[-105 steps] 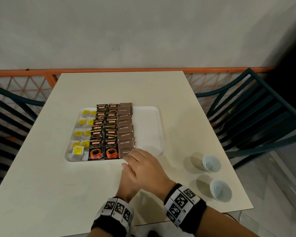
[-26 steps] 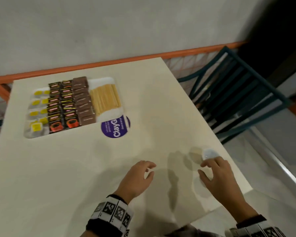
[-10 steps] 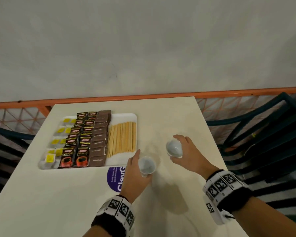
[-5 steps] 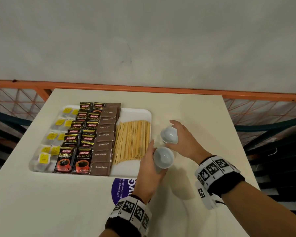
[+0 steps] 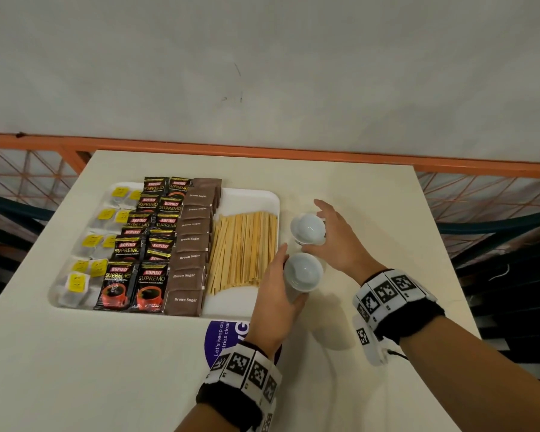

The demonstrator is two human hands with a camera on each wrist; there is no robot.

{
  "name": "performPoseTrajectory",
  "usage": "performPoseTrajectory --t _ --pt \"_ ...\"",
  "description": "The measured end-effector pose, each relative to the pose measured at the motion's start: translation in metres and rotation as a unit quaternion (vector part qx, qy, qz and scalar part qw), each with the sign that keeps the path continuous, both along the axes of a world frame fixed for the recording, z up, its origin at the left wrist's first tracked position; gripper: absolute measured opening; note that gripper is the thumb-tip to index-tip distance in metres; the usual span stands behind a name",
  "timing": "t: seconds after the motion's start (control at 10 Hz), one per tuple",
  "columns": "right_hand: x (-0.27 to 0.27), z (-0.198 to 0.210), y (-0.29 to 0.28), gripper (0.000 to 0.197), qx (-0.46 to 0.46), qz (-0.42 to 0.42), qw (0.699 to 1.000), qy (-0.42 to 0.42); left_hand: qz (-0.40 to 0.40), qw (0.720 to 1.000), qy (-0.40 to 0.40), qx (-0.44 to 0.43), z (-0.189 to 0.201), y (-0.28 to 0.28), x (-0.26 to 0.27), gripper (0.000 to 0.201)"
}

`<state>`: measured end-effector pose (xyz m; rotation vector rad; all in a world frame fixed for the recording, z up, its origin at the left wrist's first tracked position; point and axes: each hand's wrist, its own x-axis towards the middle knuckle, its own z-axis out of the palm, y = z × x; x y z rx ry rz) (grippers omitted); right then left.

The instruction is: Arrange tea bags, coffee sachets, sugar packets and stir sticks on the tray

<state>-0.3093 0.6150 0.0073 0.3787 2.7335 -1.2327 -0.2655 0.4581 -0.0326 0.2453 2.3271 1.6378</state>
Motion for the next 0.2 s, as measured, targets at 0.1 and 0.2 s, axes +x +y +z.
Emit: performPoseTrajectory --t 0.1,0.2 --pt "0.01 0.002 0.002 0.098 -0.031 -0.023 0.999 0.018 -0.007 1.0 0.006 -0.008 0.009 -0.006 0.006 0.078" --pt "0.043 0.005 0.012 0.087 -0.02 -0.044 0.998 0.035 -0.009 0.999 0.036 -0.02 0.018 -0.029 0.023 0.065"
